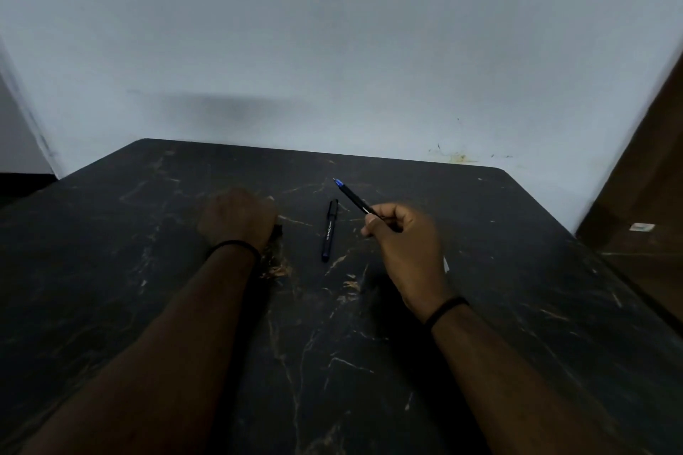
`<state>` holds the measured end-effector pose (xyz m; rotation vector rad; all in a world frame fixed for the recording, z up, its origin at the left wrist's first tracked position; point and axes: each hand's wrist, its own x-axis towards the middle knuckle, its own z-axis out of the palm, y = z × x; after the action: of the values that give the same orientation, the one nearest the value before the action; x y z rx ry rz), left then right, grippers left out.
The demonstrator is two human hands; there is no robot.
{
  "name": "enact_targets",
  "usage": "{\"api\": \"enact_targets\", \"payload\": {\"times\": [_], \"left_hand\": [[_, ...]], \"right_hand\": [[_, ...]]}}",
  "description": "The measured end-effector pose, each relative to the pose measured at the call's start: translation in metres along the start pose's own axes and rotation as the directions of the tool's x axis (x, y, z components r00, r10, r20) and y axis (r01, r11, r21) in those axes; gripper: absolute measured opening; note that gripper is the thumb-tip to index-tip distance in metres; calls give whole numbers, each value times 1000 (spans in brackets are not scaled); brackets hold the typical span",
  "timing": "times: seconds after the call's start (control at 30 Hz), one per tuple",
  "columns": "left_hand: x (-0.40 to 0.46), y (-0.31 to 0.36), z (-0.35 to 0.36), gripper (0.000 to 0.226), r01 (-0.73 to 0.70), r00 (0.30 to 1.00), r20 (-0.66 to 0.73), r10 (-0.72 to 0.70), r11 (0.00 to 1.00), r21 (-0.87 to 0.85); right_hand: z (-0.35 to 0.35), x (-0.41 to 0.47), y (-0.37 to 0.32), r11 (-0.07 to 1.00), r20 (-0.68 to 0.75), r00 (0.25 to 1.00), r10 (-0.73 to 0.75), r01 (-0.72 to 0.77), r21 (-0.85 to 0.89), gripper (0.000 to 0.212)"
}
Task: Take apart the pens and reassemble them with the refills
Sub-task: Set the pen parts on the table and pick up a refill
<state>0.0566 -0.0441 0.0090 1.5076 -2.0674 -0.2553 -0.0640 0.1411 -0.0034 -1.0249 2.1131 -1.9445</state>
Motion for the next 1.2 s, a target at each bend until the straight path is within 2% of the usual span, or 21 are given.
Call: {"api": "enact_targets", "payload": {"times": [0.1,0.33,0.43,0.53,0.63,0.73,0.8,0.87,0.93,1.03,1.2], "left_hand": [[-1,-1,-3,48,-50,992,126,31,988,147],[0,-1,-5,41,-228,944,300,136,927,298],[0,-2,-1,35,-125,952,292,89,987,105],[-3,3,1,25,-150,984,104,145,988,42],[-2,6,6,36,-136,989,36,144,976,-169],[1,9,11,40,-90,986,76,146,865,-494],[-1,13,12,31,-7,982,132,132,731,-683],[-3,17,13,17,90,969,209,132,599,-796],[-4,18,13,14,140,954,258,156,529,-837],[-6,18,12,16,161,938,286,198,480,-862],[-8,20,15,14,156,920,301,250,470,-869]], "right_hand": [[0,1,1,1000,-2,1000,-8,8,-20,17],[1,1,4,999,9,1000,-17,17,-48,18],[2,1,4,998,20,1000,-20,21,-65,20],[1,0,3,997,30,999,-11,13,-81,19],[0,-2,2,996,50,999,-8,13,-91,18],[0,-3,-1,995,62,998,-3,8,-95,15],[0,-4,-2,995,67,998,9,-2,-98,13],[-1,-5,-3,995,70,998,10,-2,-104,12],[-2,-6,-4,994,73,997,9,-1,-109,12],[-2,-5,-5,994,79,997,24,-15,-110,12],[-3,-5,-5,993,80,996,30,-21,-117,11]]}}
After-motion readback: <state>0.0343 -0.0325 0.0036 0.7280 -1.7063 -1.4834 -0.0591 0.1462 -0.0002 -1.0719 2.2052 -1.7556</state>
